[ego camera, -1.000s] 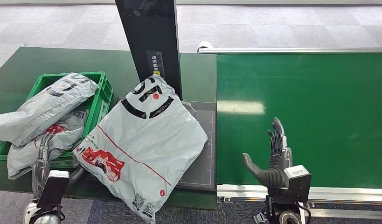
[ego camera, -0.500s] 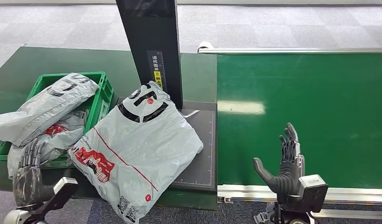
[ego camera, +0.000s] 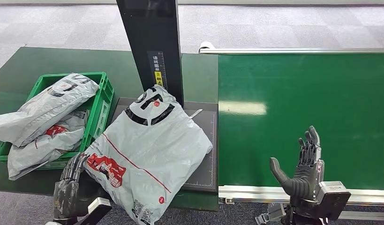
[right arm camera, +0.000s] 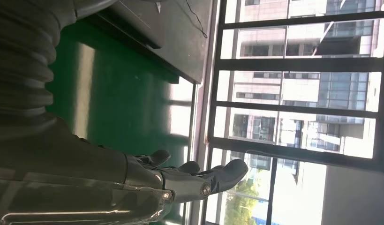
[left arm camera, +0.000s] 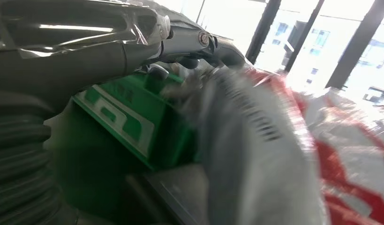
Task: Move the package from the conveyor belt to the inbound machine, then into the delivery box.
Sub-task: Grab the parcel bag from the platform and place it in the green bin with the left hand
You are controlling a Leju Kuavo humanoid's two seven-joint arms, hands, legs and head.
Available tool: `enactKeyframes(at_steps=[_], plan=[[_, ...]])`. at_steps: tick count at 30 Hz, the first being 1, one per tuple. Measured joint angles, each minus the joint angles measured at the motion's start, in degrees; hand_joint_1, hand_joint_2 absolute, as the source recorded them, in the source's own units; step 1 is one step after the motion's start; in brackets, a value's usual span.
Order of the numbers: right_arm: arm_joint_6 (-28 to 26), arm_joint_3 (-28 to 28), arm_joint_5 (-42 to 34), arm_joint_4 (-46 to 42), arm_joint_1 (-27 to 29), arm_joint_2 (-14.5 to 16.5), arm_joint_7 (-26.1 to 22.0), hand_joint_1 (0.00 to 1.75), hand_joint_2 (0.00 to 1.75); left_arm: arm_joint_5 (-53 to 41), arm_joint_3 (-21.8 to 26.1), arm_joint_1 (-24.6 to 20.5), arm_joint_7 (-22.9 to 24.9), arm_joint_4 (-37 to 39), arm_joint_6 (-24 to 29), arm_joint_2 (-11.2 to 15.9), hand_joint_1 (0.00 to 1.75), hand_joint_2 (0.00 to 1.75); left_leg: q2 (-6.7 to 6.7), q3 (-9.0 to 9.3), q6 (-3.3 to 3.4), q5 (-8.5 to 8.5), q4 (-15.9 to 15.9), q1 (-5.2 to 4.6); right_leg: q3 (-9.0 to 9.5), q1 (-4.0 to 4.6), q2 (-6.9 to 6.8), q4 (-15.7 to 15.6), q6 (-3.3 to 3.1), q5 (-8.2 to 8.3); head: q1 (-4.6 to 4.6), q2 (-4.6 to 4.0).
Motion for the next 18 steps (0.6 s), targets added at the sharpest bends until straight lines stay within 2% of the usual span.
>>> enactKeyframes(at_steps=[6, 18], plan=[[-0.6, -0.4, -0.1, -0.3, 0.4, 0.0, 0.0, 0.0, 1.75, 2.9, -4.9, 0.2, 0.4, 0.4, 1.0, 0.1, 0.0, 1.75, 0.01, 0.0, 0.0, 0.0, 0.0, 0.0, 0.02, 0.0, 0.0, 0.0, 0.0, 0.0, 0.0, 0.0], [-1.1, -0.4, 0.0, -0.4, 0.6, 0.1, 0.0, 0.0, 1.75, 5.0, -8.1, 1.1, 0.7, -0.3, 2.1, 1.0, 0.0, 1.75, 0.01, 0.0, 0.0, 0.0, 0.0, 0.0, 0.02, 0.0, 0.0, 0.0, 0.0, 0.0, -0.01, 0.0]])
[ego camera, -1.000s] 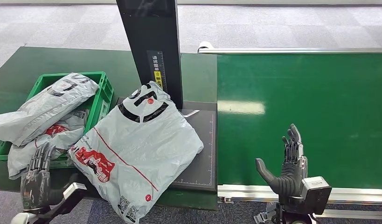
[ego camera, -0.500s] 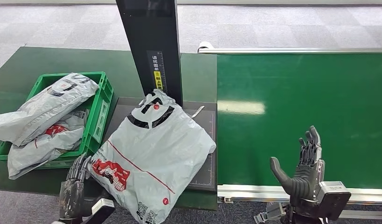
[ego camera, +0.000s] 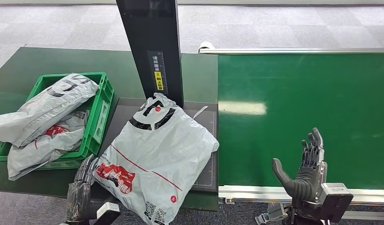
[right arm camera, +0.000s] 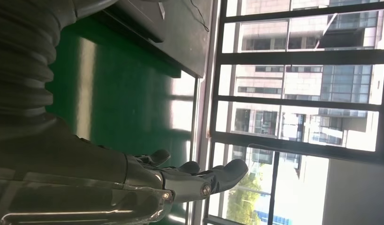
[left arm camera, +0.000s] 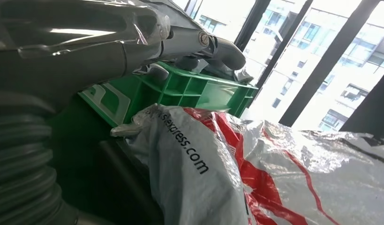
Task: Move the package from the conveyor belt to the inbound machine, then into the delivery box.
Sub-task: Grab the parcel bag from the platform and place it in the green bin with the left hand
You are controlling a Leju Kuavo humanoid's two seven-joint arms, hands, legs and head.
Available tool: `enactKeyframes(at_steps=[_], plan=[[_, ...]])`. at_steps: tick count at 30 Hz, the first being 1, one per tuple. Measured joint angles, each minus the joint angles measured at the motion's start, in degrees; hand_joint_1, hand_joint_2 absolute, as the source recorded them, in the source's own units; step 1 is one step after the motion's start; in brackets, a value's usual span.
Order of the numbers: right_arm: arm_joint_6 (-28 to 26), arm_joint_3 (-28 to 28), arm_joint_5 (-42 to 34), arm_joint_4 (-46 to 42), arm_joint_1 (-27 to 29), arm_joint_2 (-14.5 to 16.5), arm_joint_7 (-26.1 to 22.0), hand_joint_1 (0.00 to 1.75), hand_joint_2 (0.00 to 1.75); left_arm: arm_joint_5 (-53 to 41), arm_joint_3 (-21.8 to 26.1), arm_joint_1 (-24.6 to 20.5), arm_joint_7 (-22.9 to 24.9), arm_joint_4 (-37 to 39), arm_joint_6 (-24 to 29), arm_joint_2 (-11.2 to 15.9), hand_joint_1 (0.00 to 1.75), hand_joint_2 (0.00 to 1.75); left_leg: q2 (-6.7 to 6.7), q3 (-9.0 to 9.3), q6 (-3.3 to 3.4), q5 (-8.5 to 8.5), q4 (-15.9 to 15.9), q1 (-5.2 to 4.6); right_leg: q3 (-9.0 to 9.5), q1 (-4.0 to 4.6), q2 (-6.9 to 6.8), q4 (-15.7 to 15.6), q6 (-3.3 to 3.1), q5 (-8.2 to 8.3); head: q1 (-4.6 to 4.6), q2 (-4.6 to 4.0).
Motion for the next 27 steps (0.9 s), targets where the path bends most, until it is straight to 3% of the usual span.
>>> enactKeyframes(at_steps=[12, 13, 16, 17, 27], plan=[[-0.3, 0.0, 0.0, 0.0, -0.1, 0.0, 0.0, 0.0, 1.75, 0.5, -1.1, 1.1, 0.0, -2.0, 0.0, 0.1, 0.0, 1.75, -0.01, 0.0, 0.0, 0.0, 0.0, 0.0, 0.01, 0.0, 0.0, 0.0, 0.0, 0.0, -0.01, 0.0], [-0.3, 0.0, 0.0, 0.0, -0.1, 0.0, 0.0, 0.0, 1.75, 0.6, -1.2, 1.2, 0.0, -2.2, -0.1, 0.1, 0.07, 1.75, -0.01, 0.01, 0.0, 0.0, 0.0, 0.0, 0.01, 0.0, 0.0, 0.0, 0.0, 0.0, -0.01, 0.0], [-0.4, 0.0, -0.2, 0.0, -0.2, 0.0, 0.4, 0.0, 1.75, 0.6, -2.3, 1.5, 0.6, -2.9, -0.3, 0.1, 1.37, 1.75, -0.01, 0.01, 0.0, 0.0, 0.0, 0.0, 0.01, 0.0, 0.0, 0.0, 0.0, 0.0, 0.0, 0.0], [-0.4, 0.0, -0.4, 0.0, -0.2, 0.0, 0.5, 0.0, 1.75, 0.6, -2.9, 1.6, 1.0, -3.0, -0.4, 0.2, 1.74, 1.75, -0.01, 0.01, 0.0, 0.0, 0.0, 0.0, 0.01, 0.0, 0.0, 0.0, 0.0, 0.0, -0.01, 0.0], [-0.8, -0.1, -1.0, 0.0, -0.4, 0.0, 0.8, 0.0, 1.75, -0.2, -8.2, 1.7, 4.8, -3.1, -1.2, 1.5, 1.75, 1.75, -0.01, 0.02, 0.0, 0.0, 0.0, 0.0, 0.01, 0.0, 0.0, 0.0, 0.0, 0.0, -0.01, 0.0]])
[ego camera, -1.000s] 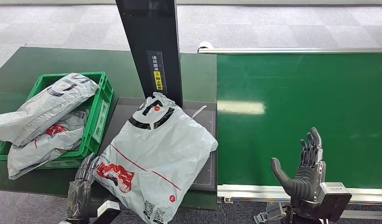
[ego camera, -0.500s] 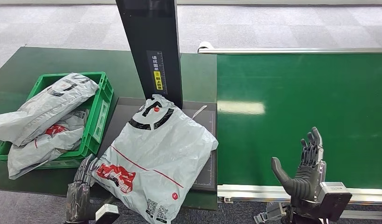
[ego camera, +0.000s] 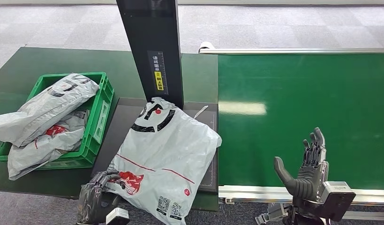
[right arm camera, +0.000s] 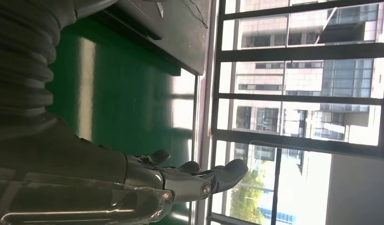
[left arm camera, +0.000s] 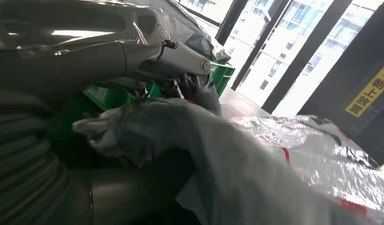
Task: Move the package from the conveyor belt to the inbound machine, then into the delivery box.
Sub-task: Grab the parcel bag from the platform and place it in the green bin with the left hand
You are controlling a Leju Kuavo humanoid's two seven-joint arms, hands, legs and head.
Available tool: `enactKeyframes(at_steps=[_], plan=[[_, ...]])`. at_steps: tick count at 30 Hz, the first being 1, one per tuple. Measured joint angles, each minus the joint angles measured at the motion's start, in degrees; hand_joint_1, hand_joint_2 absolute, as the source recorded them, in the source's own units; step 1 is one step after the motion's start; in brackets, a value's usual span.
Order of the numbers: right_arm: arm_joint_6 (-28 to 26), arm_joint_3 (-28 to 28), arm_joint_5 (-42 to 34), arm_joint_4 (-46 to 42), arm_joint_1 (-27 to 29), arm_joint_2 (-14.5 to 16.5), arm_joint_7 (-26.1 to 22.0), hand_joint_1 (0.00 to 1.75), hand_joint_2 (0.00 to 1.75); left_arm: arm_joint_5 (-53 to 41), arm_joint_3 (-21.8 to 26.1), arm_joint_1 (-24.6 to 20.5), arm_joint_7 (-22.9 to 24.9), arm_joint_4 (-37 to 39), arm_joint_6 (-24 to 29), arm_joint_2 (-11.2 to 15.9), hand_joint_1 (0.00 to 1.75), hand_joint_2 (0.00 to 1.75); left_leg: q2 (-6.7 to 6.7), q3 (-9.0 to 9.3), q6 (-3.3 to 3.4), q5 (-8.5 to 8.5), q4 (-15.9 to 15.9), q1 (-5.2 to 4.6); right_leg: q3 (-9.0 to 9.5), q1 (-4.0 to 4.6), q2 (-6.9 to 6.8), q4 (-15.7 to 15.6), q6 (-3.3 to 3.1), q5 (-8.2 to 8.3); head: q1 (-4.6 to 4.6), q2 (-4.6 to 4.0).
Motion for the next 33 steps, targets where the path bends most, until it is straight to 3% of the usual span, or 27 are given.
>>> enactKeyframes(at_steps=[19, 25, 28, 33], plan=[[0.0, -0.7, 0.2, -0.3, 0.7, 0.2, 0.0, 0.0, 1.75, 2.9, -2.8, 0.0, -0.7, -3.4, -2.2, 1.0, 1.75, 1.75, 0.0, 0.02, 0.0, 0.0, 0.0, 0.0, 0.01, 0.0, 0.0, 0.0, 0.0, 0.0, 0.01, 0.0], [0.6, -0.8, 0.5, -0.3, 0.7, 0.6, -0.6, 0.0, 1.75, 7.1, -3.2, -0.4, -4.8, -12.7, -4.3, 1.4, 1.75, 1.75, 0.0, 0.01, 0.0, 0.01, 0.0, 0.01, 0.01, 0.01, 0.0, 0.0, 0.0, 0.0, 0.01, 0.0], [1.2, -0.7, 1.0, 0.0, 0.4, 1.4, -1.2, 0.0, 1.75, 7.5, -2.5, -3.0, -6.3, -18.7, -4.1, 2.8, 1.75, 1.75, -0.03, 0.01, 0.0, 0.03, 0.0, 0.01, 0.03, 0.01, -0.02, 0.0, -0.01, 0.01, 0.02, 0.0], [1.5, -0.4, 1.2, 1.2, -1.1, 2.4, -1.5, 0.0, 1.75, 10.5, 0.6, -11.3, -7.3, -22.8, -4.5, 6.4, 1.75, 1.75, -0.03, 0.09, -0.03, 0.08, 0.0, 0.04, 0.1, 0.07, -0.03, 0.0, -0.04, 0.04, 0.0, 0.0]])
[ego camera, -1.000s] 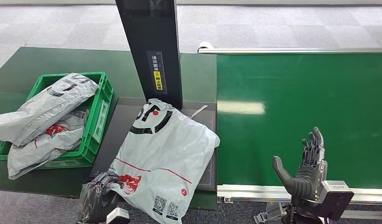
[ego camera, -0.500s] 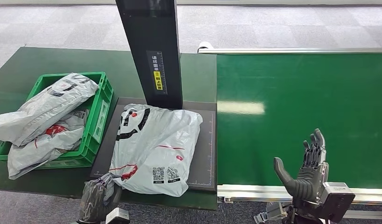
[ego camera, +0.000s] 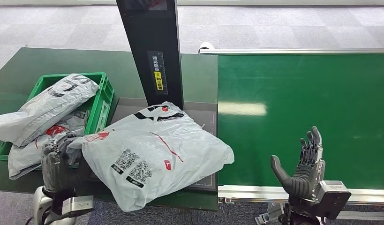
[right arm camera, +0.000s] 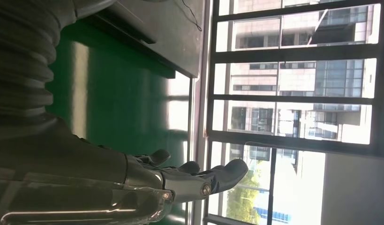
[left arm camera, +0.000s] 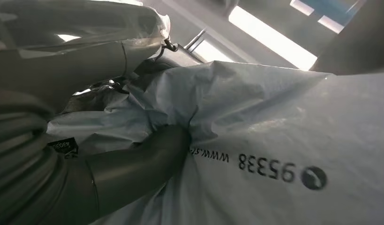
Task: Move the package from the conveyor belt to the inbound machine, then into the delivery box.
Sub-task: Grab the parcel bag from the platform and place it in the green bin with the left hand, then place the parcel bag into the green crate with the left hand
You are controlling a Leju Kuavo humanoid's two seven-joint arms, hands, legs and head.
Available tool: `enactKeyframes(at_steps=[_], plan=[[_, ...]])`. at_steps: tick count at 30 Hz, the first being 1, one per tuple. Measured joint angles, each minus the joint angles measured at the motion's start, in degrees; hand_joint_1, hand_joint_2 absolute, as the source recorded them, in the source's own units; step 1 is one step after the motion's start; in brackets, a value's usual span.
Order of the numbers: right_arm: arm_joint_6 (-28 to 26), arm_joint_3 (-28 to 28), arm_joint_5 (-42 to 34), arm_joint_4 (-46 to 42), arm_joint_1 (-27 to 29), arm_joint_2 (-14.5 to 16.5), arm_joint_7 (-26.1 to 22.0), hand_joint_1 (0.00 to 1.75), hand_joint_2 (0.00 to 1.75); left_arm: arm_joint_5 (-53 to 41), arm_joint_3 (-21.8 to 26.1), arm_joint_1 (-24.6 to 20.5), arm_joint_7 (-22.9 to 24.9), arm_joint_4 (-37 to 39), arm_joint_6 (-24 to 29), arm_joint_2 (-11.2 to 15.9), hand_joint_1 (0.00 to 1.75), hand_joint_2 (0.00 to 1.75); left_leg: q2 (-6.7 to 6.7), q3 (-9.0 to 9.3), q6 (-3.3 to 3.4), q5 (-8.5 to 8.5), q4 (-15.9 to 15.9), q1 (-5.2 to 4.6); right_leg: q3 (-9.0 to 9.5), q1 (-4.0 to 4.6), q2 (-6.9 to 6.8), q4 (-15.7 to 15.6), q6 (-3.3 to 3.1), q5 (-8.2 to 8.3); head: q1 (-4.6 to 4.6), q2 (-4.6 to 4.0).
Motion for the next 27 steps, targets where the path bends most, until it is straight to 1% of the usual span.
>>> enactKeyframes(at_steps=[2, 5, 10, 12, 16, 19, 23, 27], plan=[[0.0, 0.0, 0.0, 0.3, -0.4, 0.1, 0.0, 0.0, 1.75, 0.5, 0.9, -2.3, -0.1, -0.4, -0.3, 1.0, 1.75, 1.75, 0.01, 0.02, 0.0, 0.01, 0.0, 0.0, 0.01, 0.0, 0.0, 0.0, 0.0, 0.0, 0.01, 0.0], [0.1, 0.1, -0.6, 0.9, -0.9, 0.1, 0.0, 0.0, 1.75, 1.2, 2.1, -5.5, -0.1, -0.7, 0.8, 2.6, 1.75, 1.75, 0.01, -0.01, 0.0, 0.01, 0.0, 0.0, -0.01, 0.0, 0.0, 0.0, 0.01, 0.0, 0.02, 0.0], [-0.1, 0.5, -2.1, 2.0, -2.3, -0.3, 0.0, 0.0, 1.75, 4.9, 7.0, -13.0, 1.7, 0.0, 1.3, 7.4, 1.75, 1.75, 0.02, -0.01, -0.01, 0.01, 0.0, 0.0, -0.03, 0.0, 0.01, 0.0, 0.01, 0.0, 0.01, 0.0], [-0.2, 0.6, -2.3, 2.3, -2.5, -0.5, 0.0, 0.0, 1.75, 5.7, 9.0, -15.0, 1.8, 0.8, 1.2, 8.9, 1.75, 1.75, 0.03, 0.0, -0.01, 0.01, 0.0, 0.0, -0.03, 0.01, 0.02, 0.0, 0.01, 0.0, 0.01, 0.0], [-0.4, 0.8, -2.4, 2.7, -2.7, -0.7, 0.0, 0.0, 1.75, 5.5, 12.0, -16.6, 2.2, 2.3, 2.3, 10.9, 1.75, 1.75, 0.06, -0.03, -0.01, 0.01, 0.0, 0.0, -0.05, 0.01, 0.03, 0.0, 0.01, 0.0, 0.01, 0.0], [-0.6, 0.9, -2.5, 2.8, -2.7, -0.8, 0.0, 0.0, 1.75, 5.6, 15.2, -17.1, 3.0, 4.9, 3.5, 12.6, 1.75, 1.75, 0.09, -0.04, -0.01, 0.0, 0.0, 0.0, -0.1, 0.01, 0.06, 0.0, 0.0, 0.0, 0.02, 0.0], [-0.8, 1.3, -2.5, 2.8, -2.9, -1.0, 0.1, 0.0, 1.75, 6.9, 20.2, -19.1, 3.3, 10.7, 4.5, 14.1, 1.75, 1.75, 0.07, -0.05, -0.02, 0.01, 0.0, 0.01, -0.1, 0.01, 0.06, 0.0, 0.0, -0.01, 0.02, 0.0], [-1.0, 1.8, -2.5, 2.8, -2.9, -1.1, 0.2, 0.0, 1.75, 6.4, 23.9, -21.6, 3.5, 17.2, 5.9, 15.7, 1.75, 1.75, 0.09, -0.03, -0.03, 0.02, 0.0, 0.01, -0.1, 0.02, 0.07, 0.0, -0.01, 0.0, 0.02, 0.0]])
